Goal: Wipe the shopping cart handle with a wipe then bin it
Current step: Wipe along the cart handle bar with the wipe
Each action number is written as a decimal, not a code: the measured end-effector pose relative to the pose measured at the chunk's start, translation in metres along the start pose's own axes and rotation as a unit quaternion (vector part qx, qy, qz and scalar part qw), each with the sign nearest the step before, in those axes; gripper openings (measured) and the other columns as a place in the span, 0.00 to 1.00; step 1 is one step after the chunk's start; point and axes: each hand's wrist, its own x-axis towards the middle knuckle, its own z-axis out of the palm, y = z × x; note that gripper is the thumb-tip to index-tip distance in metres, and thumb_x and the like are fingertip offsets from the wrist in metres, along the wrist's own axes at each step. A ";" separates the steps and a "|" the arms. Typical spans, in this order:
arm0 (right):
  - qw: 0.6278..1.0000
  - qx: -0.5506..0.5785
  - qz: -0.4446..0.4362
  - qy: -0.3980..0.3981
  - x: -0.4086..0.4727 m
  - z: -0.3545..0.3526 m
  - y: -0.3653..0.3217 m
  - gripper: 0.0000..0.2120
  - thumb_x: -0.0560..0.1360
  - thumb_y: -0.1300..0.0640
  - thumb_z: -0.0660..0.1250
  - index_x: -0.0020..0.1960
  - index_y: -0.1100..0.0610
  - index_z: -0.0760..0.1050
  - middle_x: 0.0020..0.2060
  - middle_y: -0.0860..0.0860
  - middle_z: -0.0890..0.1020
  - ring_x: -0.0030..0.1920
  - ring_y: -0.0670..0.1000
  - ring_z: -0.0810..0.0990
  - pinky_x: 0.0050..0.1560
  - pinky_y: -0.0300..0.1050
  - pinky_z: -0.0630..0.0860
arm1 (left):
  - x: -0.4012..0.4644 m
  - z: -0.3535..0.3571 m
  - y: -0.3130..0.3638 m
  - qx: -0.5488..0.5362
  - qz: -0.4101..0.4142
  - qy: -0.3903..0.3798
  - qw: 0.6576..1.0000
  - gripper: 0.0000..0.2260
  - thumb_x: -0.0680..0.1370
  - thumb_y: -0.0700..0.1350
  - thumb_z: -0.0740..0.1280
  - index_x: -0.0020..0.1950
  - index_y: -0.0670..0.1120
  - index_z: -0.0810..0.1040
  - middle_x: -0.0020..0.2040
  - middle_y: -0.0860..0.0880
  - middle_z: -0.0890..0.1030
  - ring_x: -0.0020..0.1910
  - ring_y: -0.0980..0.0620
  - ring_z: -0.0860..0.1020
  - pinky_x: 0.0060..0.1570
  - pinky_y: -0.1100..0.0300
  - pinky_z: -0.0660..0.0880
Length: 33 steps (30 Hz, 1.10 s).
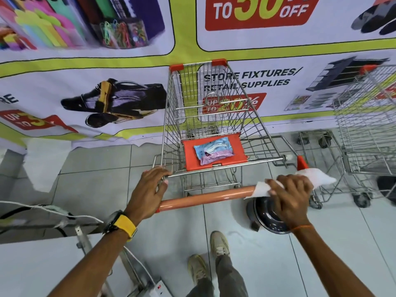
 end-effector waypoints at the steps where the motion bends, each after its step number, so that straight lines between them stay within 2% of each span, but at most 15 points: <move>1: 1.000 0.002 0.019 0.007 0.002 0.000 0.002 0.18 0.82 0.49 0.57 0.53 0.54 0.84 0.44 0.58 0.84 0.48 0.61 0.76 0.56 0.64 0.68 | 0.000 0.000 0.002 -0.001 -0.001 0.002 1.000 0.19 0.80 0.54 0.54 0.63 0.50 0.78 0.65 0.49 0.78 0.71 0.49 0.69 0.74 0.60 0.54; 3: 0.998 0.008 0.051 0.025 0.004 0.003 -0.005 0.17 0.81 0.51 0.58 0.49 0.55 0.85 0.41 0.57 0.83 0.46 0.60 0.76 0.55 0.64 0.67 | 0.000 0.000 0.006 -0.016 -0.004 0.007 1.000 0.19 0.80 0.52 0.54 0.62 0.49 0.78 0.64 0.49 0.79 0.70 0.49 0.70 0.75 0.52 0.57; 5: 0.997 0.016 0.073 0.026 0.006 0.009 -0.020 0.16 0.79 0.53 0.58 0.47 0.56 0.85 0.40 0.57 0.82 0.45 0.60 0.75 0.55 0.62 0.67 | 0.000 0.000 0.010 -0.028 -0.006 0.012 1.000 0.19 0.80 0.51 0.53 0.61 0.48 0.79 0.63 0.48 0.79 0.68 0.49 0.70 0.74 0.50 0.60; 7: 0.997 0.021 0.077 0.016 0.008 0.016 -0.045 0.17 0.79 0.52 0.57 0.45 0.56 0.84 0.39 0.56 0.82 0.44 0.60 0.75 0.54 0.61 0.67 | 0.000 -0.001 0.011 -0.031 -0.011 0.018 0.999 0.20 0.80 0.51 0.52 0.61 0.46 0.79 0.62 0.48 0.79 0.67 0.51 0.70 0.72 0.56 0.60; 10: 0.998 0.015 0.061 -0.022 0.011 0.024 -0.097 0.19 0.80 0.50 0.54 0.47 0.54 0.82 0.40 0.54 0.82 0.43 0.58 0.73 0.55 0.58 0.67 | -0.001 -0.003 0.012 -0.023 -0.015 0.018 0.999 0.17 0.81 0.47 0.53 0.61 0.46 0.79 0.60 0.52 0.77 0.66 0.51 0.70 0.68 0.73 0.55; 12: 0.996 0.014 0.057 -0.060 0.011 0.029 -0.142 0.16 0.79 0.49 0.54 0.49 0.54 0.80 0.42 0.54 0.81 0.45 0.57 0.71 0.57 0.58 0.67 | -0.001 -0.003 0.012 -0.012 -0.016 0.016 1.000 0.16 0.82 0.45 0.54 0.61 0.45 0.79 0.60 0.51 0.78 0.66 0.50 0.70 0.67 0.76 0.54; 16: 0.989 0.050 0.044 -0.134 0.012 0.039 -0.225 0.13 0.80 0.48 0.55 0.52 0.52 0.76 0.47 0.52 0.79 0.48 0.57 0.73 0.60 0.58 0.67 | 0.001 -0.003 0.011 0.011 0.002 0.003 1.000 0.16 0.82 0.45 0.53 0.61 0.45 0.78 0.60 0.46 0.79 0.65 0.47 0.72 0.67 0.65 0.62; 19: 0.986 0.063 0.012 -0.151 0.010 0.042 -0.251 0.12 0.81 0.47 0.57 0.54 0.52 0.76 0.48 0.51 0.79 0.48 0.57 0.75 0.58 0.57 0.67 | 0.001 -0.005 0.010 0.018 0.012 -0.001 1.000 0.17 0.83 0.47 0.52 0.61 0.44 0.78 0.59 0.45 0.80 0.63 0.45 0.73 0.65 0.65 0.63; 24: 0.985 0.050 -0.074 -0.148 0.011 0.033 -0.206 0.12 0.81 0.47 0.60 0.60 0.51 0.76 0.48 0.49 0.79 0.48 0.55 0.74 0.58 0.56 0.70 | 0.000 -0.012 0.014 0.043 0.021 -0.023 0.999 0.22 0.83 0.54 0.48 0.62 0.46 0.77 0.60 0.46 0.80 0.61 0.47 0.73 0.62 0.61 0.65; 27: 0.986 0.018 -0.028 -0.164 0.013 0.018 -0.146 0.14 0.81 0.47 0.58 0.59 0.51 0.77 0.46 0.50 0.80 0.47 0.56 0.76 0.58 0.56 0.69 | 0.001 -0.014 0.015 0.057 0.016 -0.032 0.998 0.23 0.82 0.54 0.48 0.63 0.45 0.77 0.61 0.45 0.80 0.63 0.46 0.73 0.64 0.56 0.66; 30: 0.981 -0.021 -0.009 -0.192 0.013 0.001 -0.093 0.19 0.82 0.47 0.50 0.57 0.52 0.77 0.45 0.52 0.80 0.46 0.57 0.76 0.58 0.56 0.67 | -0.001 -0.014 0.015 0.071 0.020 -0.037 0.997 0.22 0.83 0.53 0.49 0.64 0.46 0.76 0.61 0.45 0.80 0.63 0.46 0.73 0.68 0.50 0.66; 33: 0.980 -0.010 0.015 -0.199 0.015 -0.018 -0.046 0.25 0.83 0.46 0.44 0.54 0.53 0.78 0.46 0.52 0.81 0.48 0.57 0.75 0.59 0.56 0.68 | -0.002 -0.016 0.016 0.075 0.019 -0.038 0.996 0.21 0.83 0.53 0.48 0.63 0.46 0.76 0.60 0.45 0.80 0.62 0.46 0.73 0.68 0.42 0.67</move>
